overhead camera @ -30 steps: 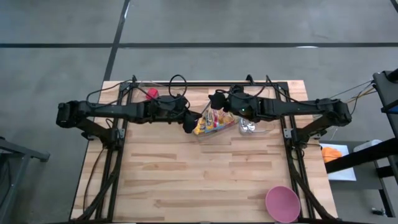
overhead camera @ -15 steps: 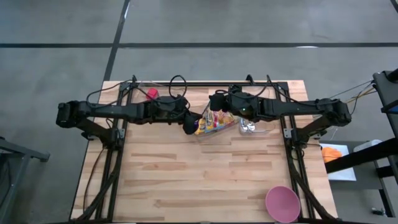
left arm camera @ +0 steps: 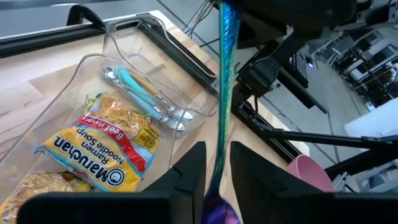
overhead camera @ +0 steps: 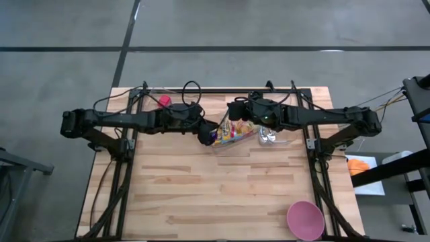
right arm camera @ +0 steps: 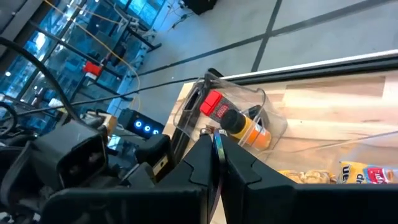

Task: Pick & Place Food Item
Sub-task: Put the blue spoon into the right transparent bin

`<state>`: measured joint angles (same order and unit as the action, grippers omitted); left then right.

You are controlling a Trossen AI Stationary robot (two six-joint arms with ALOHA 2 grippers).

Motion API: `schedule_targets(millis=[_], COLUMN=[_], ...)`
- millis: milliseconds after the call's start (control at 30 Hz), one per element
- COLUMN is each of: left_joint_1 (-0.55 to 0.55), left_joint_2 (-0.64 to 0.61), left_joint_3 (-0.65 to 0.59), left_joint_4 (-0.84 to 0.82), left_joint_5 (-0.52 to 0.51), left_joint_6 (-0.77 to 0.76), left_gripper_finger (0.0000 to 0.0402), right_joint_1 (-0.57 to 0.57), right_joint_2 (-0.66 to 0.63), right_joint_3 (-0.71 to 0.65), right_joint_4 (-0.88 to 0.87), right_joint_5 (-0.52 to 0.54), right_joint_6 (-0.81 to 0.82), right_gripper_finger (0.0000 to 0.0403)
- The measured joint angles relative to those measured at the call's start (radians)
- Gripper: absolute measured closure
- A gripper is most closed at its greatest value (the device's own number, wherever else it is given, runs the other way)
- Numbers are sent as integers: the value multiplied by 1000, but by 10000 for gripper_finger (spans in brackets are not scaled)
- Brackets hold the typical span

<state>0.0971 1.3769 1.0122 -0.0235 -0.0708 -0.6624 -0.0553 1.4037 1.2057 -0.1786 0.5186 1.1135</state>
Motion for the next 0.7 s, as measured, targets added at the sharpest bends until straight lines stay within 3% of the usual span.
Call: schedule_targets(millis=[167,333,433,700], left_joint_1=[1,3,4,24], left_joint_2=[-17,-84,-133,-204], left_joint_3=[0,0,0,-2], left_joint_4=[-6,-49,-96,-176], left_joint_5=[15,18,18,18], left_joint_6=[0,1,22,37], left_gripper_finger=[317,316,316,315], right_joint_1=[-14,-59,-122,-361], right_joint_2=[-54,-166,-252,-469], right_joint_3=[0,-1,-22,-132], right_joint_4=[-86,-342,-469,-585], right_joint_5=[1,-28,-115,-224], right_joint_6=[-37,-77,-115,-231], right_gripper_finger=[395,395,395,395])
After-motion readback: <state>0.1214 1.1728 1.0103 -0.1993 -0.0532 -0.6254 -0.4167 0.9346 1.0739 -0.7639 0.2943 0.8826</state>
